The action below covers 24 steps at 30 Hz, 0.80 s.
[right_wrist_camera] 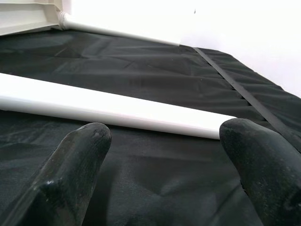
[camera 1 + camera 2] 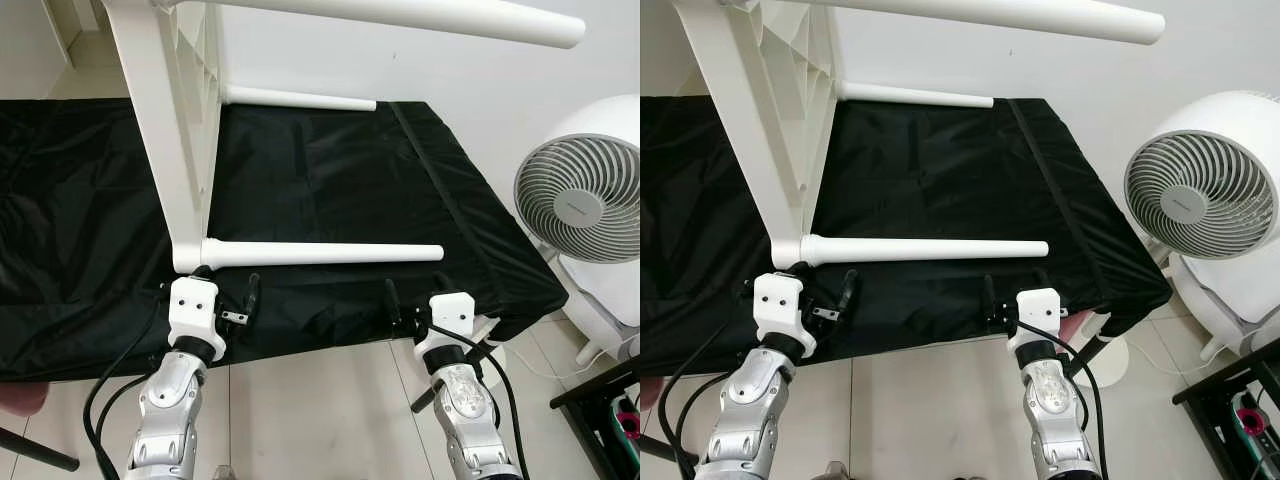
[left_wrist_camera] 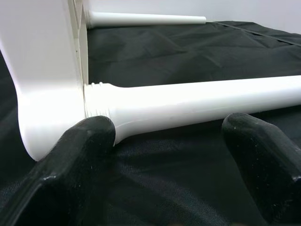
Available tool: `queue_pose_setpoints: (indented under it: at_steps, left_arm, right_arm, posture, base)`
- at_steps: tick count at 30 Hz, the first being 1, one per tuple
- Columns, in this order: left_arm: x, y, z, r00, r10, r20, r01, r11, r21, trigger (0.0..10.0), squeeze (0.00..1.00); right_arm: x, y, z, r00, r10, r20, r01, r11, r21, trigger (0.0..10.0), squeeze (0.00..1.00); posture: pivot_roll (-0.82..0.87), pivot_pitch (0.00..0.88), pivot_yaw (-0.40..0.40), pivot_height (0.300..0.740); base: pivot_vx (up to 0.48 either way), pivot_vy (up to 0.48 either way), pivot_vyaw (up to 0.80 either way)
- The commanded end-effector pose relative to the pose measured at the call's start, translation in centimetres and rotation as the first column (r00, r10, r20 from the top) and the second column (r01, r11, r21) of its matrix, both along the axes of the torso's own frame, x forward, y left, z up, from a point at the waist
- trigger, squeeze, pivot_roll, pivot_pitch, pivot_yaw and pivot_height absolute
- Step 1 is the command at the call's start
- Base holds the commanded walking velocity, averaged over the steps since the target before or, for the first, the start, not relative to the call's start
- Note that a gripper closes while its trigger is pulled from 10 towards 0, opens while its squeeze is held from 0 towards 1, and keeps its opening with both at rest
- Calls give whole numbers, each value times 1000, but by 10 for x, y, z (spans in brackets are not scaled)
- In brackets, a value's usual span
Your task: Building children table
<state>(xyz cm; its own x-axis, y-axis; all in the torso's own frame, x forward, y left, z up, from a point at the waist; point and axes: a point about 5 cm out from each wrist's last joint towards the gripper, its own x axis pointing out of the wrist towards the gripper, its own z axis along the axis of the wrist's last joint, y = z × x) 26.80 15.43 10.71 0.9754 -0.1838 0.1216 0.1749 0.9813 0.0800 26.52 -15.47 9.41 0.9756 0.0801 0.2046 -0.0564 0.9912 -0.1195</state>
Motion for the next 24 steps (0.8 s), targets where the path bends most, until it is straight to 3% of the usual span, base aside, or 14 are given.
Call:
queue_pose_setpoints:
  at_steps: [1,14,19,24]
  left_arm:
    - [0,1,-3,997,68,-26,-69,998,-15,10000,0]
    - [2,0,1,999,32,-11,-33,999,-25,10000,0]
    - [0,-5,4,999,-42,8,42,999,23,10000,0]
    - [1,5,8,998,57,30,-57,998,3,10000,0]
  right_arm:
    - [0,-2,-2,1000,-14,-9,14,1000,-9,10000,0]
    - [2,-3,1,1000,8,-3,-8,1000,-9,10000,0]
    - [3,-2,3,1000,30,3,-30,999,-13,10000,0]
    - [3,-6,4,1000,0,10,0,1000,-18,10000,0]
  posture:
    - [148,52,-51,740]
    - [140,57,-47,740]
    - [139,59,-48,740]
    - [138,62,-47,740]
  base:
    - [0,0,0]
    - [0,0,0]
    - [0,0,0]
    - [0,0,0]
